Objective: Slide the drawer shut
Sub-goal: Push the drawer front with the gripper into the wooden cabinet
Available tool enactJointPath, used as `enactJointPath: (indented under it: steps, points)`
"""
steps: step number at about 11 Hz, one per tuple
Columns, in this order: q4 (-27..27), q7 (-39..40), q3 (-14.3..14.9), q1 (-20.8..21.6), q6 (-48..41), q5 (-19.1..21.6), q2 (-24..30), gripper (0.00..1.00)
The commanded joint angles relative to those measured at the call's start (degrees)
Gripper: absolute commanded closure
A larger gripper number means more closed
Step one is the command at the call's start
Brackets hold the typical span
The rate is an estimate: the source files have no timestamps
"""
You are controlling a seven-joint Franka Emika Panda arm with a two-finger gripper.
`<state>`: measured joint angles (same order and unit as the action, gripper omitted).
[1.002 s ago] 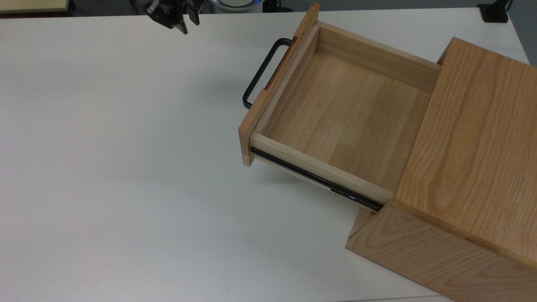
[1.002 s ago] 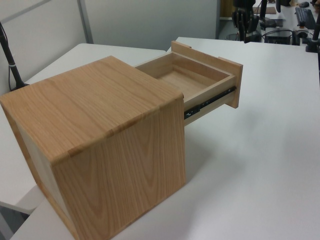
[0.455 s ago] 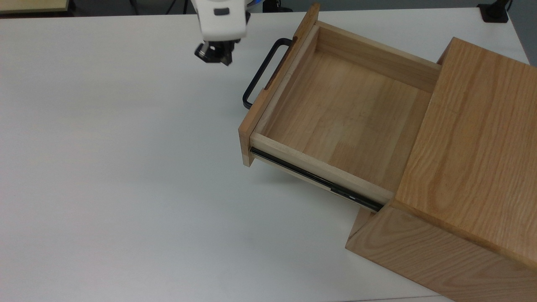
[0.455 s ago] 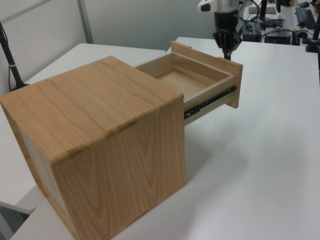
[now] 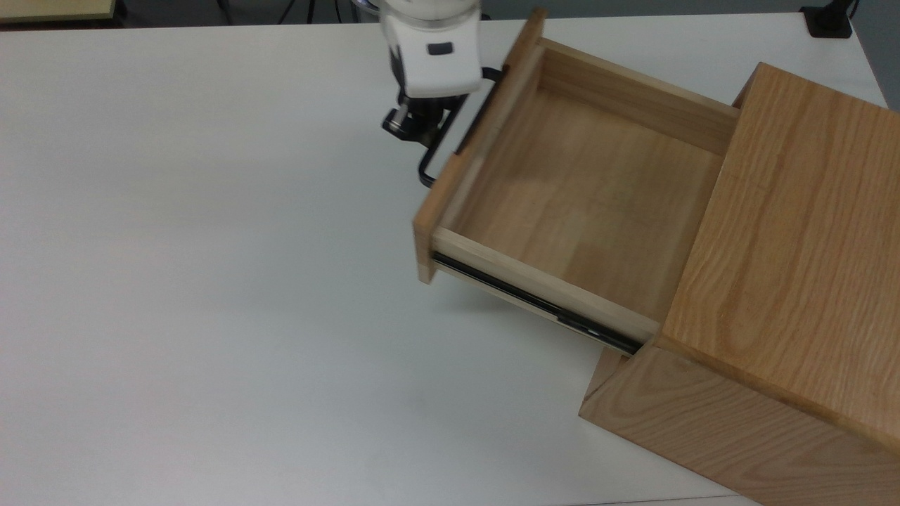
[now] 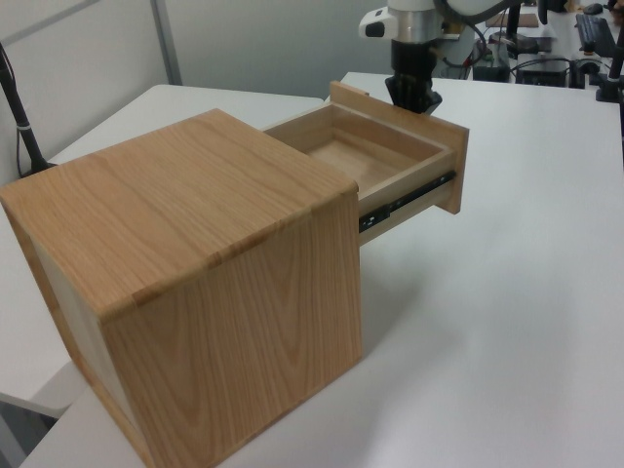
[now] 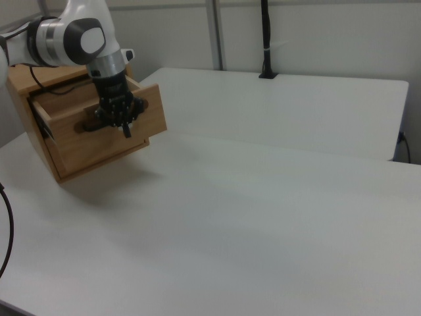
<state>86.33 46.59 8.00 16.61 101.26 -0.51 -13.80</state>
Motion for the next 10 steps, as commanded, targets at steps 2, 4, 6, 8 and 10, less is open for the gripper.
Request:
enactJointPath:
  steps: [2, 4, 6, 8, 10]
  points:
    - [-4.39, -7.01, 1.05, 5.70, 8.58, 3.15, -4.20, 1.00]
    - [-8.35, -9.66, 1.14, 7.99, 10.78, 4.81, -7.80, 1.00]
    - [-8.63, -13.43, 1.05, 10.01, 17.27, 5.69, -9.65, 1.00]
    - [-10.03, -15.30, 0.88, 11.60, 20.97, 5.70, -11.59, 1.00]
    - [-10.39, -16.17, 0.87, 12.30, 25.37, 6.22, -13.09, 1.00]
